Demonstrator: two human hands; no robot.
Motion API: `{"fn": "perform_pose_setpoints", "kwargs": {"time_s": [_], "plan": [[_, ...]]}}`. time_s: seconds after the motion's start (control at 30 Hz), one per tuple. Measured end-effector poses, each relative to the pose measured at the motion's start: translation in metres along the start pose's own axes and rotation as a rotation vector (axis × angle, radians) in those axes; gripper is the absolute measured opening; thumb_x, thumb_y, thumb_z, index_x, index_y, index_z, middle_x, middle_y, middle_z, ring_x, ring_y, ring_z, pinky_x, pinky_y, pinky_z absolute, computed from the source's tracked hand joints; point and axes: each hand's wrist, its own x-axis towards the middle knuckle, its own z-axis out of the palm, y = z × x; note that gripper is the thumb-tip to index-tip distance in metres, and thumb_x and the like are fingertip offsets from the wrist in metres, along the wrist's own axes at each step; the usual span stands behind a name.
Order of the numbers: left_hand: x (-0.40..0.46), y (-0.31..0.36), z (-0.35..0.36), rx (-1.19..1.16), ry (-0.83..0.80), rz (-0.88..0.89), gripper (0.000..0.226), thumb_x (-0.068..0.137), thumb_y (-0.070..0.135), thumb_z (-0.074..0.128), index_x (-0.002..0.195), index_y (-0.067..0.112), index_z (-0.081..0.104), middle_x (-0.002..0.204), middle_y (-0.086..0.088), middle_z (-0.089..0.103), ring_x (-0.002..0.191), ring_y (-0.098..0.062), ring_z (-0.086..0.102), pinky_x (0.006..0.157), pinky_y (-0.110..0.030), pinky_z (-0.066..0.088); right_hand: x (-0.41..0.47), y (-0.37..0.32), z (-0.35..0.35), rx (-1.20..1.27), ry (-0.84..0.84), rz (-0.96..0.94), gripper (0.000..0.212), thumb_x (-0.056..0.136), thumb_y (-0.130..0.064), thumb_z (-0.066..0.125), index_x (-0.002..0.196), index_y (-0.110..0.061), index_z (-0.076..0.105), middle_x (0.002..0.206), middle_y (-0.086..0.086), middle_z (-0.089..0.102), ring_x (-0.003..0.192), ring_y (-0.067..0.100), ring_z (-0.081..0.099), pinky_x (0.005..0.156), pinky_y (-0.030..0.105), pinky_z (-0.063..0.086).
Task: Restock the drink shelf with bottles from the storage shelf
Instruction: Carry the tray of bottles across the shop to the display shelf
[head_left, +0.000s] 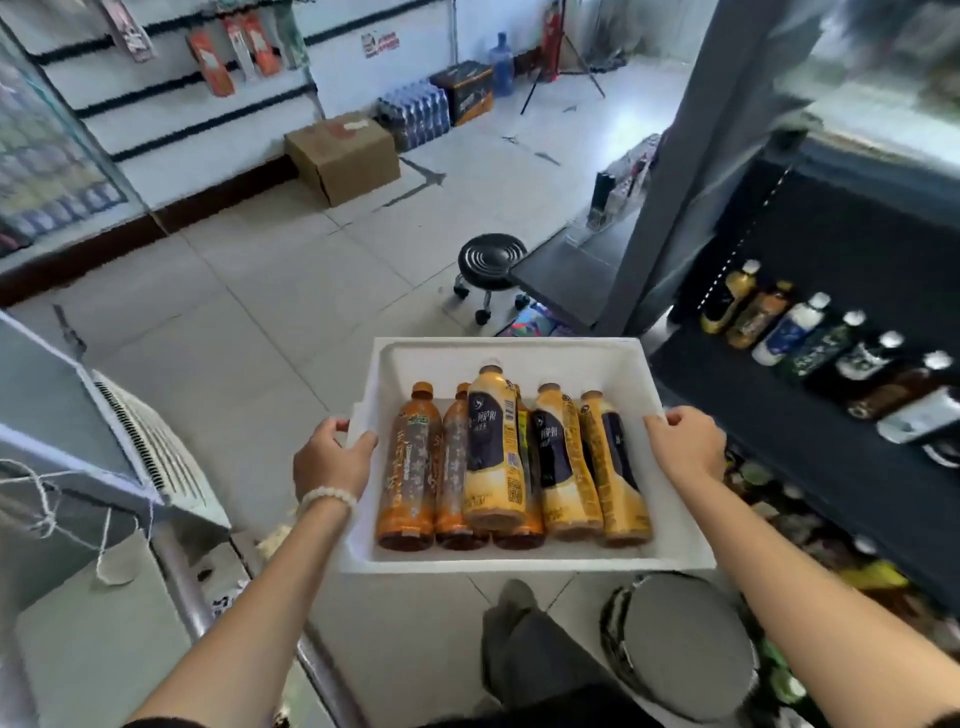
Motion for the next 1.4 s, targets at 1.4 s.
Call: {"fn": "perform_pose_setpoints", "kwargs": {"time_s": [1.4], "plan": [[0.241,-0.010,0.514,0.282,-0.636,0.533,0.032,0.086,0.030,0.065,0.112,0.013,0.058,0.085,-0.005,0.056,0.076,-0.024,0.056,0.070,-0.032,0.046,0.176,0.241,0.307,0.095,0.436,0.691,0.022,0.092,-0.020,0.056,0.085,0.000,0.061,0.083,0.023,0.066,0.084,0.040,0.062,0.063,0.030,0.034]]}}
